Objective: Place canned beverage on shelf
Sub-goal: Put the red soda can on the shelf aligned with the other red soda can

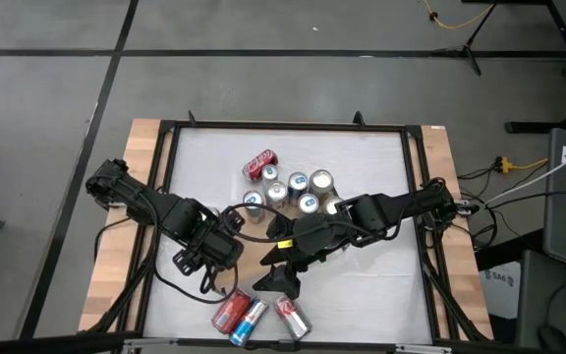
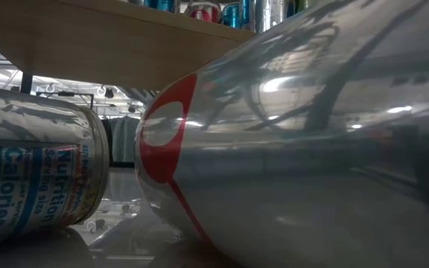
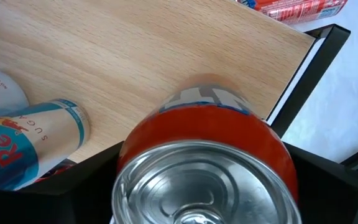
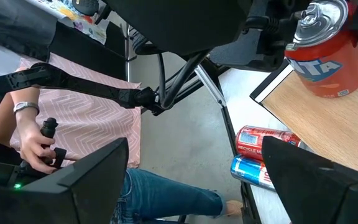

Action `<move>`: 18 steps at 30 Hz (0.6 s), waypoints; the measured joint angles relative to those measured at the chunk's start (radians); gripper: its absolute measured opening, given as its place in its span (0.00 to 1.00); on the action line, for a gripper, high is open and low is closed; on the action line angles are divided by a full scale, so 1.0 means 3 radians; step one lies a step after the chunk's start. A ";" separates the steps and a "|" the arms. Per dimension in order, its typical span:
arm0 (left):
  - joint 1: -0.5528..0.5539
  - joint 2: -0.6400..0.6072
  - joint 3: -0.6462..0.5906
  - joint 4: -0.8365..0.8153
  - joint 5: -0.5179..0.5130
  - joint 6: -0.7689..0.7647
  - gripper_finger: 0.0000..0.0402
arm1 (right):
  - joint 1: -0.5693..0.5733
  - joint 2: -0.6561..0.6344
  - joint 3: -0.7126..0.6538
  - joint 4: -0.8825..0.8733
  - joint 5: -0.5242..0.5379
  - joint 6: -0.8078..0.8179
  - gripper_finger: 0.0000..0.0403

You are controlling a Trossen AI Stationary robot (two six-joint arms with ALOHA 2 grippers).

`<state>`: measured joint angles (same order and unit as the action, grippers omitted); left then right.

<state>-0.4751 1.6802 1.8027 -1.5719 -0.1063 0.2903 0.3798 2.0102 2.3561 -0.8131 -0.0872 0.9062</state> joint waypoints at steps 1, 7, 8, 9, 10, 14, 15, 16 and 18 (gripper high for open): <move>0.0000 0.0000 0.0000 0.0001 -0.0005 -0.0003 0.96 | 0.0000 0.0000 0.0000 -0.0001 0.0000 0.0000 0.88; -0.0003 0.0000 0.0000 0.0001 -0.0155 -0.0072 0.98 | 0.0000 0.0000 -0.0001 0.0000 0.0000 0.0000 0.88; -0.0011 0.0000 0.0000 0.0001 -0.0149 -0.0073 0.98 | 0.0000 0.0000 0.0000 -0.0001 0.0000 0.0000 0.88; -0.0020 0.0000 0.0000 0.0001 -0.0137 -0.0072 0.98 | 0.0000 0.0000 -0.0001 -0.0001 0.0000 0.0000 0.88; -0.0029 0.0000 0.0000 0.0001 -0.0132 -0.0072 0.98 | 0.0000 0.0000 0.0000 0.0000 0.0000 0.0000 0.88; -0.0072 0.0000 0.0000 0.0003 -0.0115 -0.0071 0.98 | 0.0000 0.0000 -0.0001 -0.0001 0.0000 0.0000 0.88; -0.0079 0.0000 0.0000 0.0003 -0.0112 -0.0074 0.98 | 0.0000 0.0000 -0.0001 -0.0001 0.0000 0.0000 0.88; -0.0080 0.0000 0.0000 0.0003 -0.0113 -0.0083 0.98 | 0.0000 0.0000 -0.0001 0.0000 0.0000 -0.0003 0.88; -0.0085 -0.0011 0.0000 0.0006 -0.0113 -0.0088 0.98 | 0.0000 0.0000 -0.0001 -0.0001 0.0000 -0.0043 0.88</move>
<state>-0.5007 1.6769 1.8027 -1.5699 -0.1400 0.2638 0.3798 2.0102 2.3558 -0.8135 -0.0872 0.8934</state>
